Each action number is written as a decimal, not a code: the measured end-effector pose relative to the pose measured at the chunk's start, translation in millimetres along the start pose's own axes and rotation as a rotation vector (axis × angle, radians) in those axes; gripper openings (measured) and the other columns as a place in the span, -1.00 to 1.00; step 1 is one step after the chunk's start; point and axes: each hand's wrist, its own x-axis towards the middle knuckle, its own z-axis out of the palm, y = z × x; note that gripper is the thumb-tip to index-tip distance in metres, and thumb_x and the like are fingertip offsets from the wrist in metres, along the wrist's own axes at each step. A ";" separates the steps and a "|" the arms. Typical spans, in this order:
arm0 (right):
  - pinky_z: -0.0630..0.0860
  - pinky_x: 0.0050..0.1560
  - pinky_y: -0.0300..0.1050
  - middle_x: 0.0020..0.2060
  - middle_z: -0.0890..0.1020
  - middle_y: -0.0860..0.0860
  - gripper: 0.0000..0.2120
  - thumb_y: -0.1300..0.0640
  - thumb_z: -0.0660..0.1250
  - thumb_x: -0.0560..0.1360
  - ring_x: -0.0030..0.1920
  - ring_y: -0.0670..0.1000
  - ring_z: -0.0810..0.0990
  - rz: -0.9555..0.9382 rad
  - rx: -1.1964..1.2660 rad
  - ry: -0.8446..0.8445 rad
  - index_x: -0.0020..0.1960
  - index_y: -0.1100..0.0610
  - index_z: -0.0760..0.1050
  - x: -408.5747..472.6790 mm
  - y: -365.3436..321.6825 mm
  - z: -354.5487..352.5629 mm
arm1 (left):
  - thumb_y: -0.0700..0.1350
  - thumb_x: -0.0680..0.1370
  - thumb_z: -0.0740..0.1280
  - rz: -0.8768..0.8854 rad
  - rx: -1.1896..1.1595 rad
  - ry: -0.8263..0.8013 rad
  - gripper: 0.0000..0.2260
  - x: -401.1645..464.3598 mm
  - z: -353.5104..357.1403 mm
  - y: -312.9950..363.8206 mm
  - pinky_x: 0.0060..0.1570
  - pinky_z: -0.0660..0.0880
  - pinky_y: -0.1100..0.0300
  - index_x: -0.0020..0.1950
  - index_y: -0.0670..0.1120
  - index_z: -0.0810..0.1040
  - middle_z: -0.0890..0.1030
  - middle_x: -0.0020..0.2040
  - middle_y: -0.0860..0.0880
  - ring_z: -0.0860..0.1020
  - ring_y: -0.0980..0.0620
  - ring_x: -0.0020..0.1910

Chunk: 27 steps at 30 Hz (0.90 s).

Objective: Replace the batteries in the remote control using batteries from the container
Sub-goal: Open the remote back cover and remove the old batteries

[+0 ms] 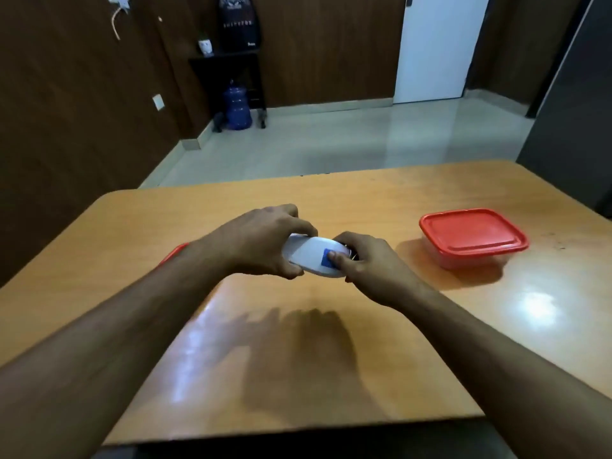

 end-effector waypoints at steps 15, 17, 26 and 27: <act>0.64 -0.26 -0.15 -0.24 0.68 0.15 -0.84 0.15 0.29 0.61 -0.27 0.11 0.72 0.297 0.866 -0.127 0.06 0.26 0.54 -94.6 -38.4 34.7 | -0.32 0.47 0.42 -0.514 -1.826 0.676 -0.51 -100.1 40.5 62.9 -0.04 0.61 0.09 0.37 -0.20 0.37 0.63 0.04 -0.15 0.65 -0.09 0.01; 0.62 -0.29 -0.16 -0.26 0.72 0.12 -0.83 0.14 0.29 0.60 -0.26 0.11 0.72 0.288 0.878 -0.184 0.11 0.22 0.53 -89.8 -40.6 37.5 | -0.29 0.50 0.39 -0.484 -1.914 0.682 -0.64 -95.5 47.7 61.1 -0.09 0.60 0.12 0.28 -0.21 0.43 0.67 -0.04 -0.12 0.67 -0.08 -0.04; 0.60 -0.30 -0.14 -0.15 0.74 0.11 -0.82 0.06 0.23 0.63 -0.21 0.08 0.73 0.270 0.840 -0.251 0.18 0.09 0.48 -82.4 -36.8 59.0 | -0.28 0.55 0.32 -0.381 -1.794 0.495 -0.62 -73.7 64.3 73.1 0.06 0.58 -0.13 0.34 -0.08 0.40 0.67 0.07 -0.22 0.65 -0.21 0.07; 0.60 -0.30 -0.14 -0.14 0.73 0.12 -0.82 0.06 0.23 0.63 -0.22 0.07 0.73 0.268 0.818 -0.233 0.19 0.09 0.48 -81.3 -35.9 60.0 | -0.29 0.55 0.32 -0.390 -1.789 0.520 -0.63 -72.1 65.0 73.7 0.06 0.58 -0.14 0.34 -0.10 0.40 0.68 0.06 -0.22 0.65 -0.21 0.06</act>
